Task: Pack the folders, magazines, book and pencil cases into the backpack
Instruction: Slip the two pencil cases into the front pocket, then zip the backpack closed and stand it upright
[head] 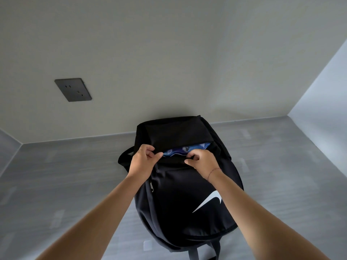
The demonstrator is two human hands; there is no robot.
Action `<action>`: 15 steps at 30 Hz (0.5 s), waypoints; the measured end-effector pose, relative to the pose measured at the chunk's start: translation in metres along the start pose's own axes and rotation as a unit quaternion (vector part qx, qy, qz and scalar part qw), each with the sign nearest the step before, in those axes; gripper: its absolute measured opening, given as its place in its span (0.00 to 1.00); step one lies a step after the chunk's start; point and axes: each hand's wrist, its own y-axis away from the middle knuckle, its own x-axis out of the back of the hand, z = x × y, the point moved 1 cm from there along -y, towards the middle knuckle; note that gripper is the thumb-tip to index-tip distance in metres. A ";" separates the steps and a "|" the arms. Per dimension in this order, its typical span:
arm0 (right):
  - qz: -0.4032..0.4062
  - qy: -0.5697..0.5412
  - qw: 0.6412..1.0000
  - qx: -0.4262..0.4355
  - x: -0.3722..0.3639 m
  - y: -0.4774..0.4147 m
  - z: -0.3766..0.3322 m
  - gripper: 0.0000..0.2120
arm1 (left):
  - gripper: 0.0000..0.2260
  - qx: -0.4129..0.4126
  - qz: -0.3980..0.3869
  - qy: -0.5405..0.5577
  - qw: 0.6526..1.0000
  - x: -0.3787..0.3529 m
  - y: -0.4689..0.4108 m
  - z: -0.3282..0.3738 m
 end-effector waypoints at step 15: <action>0.071 0.077 0.971 0.215 -0.044 0.028 -0.054 0.21 | 0.06 0.064 -0.032 0.080 0.994 0.009 0.004 -0.007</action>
